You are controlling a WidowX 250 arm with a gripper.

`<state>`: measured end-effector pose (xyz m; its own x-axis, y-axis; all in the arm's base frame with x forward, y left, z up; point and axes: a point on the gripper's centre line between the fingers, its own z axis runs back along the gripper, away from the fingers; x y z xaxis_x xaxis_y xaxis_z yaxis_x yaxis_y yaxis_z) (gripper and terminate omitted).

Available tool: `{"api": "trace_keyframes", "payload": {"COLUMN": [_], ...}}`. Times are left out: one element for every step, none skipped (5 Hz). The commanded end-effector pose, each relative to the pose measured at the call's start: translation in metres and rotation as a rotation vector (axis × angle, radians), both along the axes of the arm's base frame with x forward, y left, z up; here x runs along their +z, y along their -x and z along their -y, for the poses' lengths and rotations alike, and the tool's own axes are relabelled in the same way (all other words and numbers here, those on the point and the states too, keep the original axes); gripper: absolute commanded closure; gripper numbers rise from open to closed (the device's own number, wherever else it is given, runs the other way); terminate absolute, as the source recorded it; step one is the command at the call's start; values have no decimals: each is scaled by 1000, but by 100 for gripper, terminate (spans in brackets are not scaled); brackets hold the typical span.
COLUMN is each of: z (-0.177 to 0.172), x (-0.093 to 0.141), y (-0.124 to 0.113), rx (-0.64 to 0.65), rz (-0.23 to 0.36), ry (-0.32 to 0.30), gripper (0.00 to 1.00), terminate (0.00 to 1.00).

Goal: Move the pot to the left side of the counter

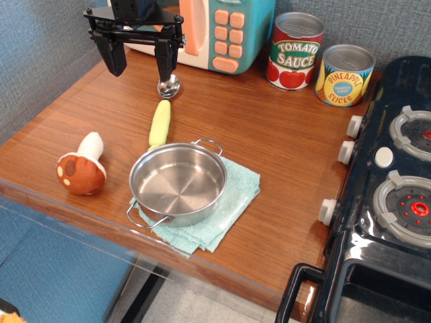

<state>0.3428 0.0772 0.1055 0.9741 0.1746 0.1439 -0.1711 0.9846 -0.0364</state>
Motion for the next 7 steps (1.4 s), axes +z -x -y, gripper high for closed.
{"api": "trace_keyframes", "payload": {"z": [0,27,66,108,140,148,147], "x": [0,11,18,9,-18,-47,-70], "y": [0,26,52,78,87,87,86], "rx": [0,-80,-181,-289,-387,-432,-426], "rz": [0,60,69,75,43,2,-70], "ry": [0,43,70,97,85,8,-1], "gripper": [0,0,0,0,0,0,0], "terminate": [0,0,0,0,0,0,0]}}
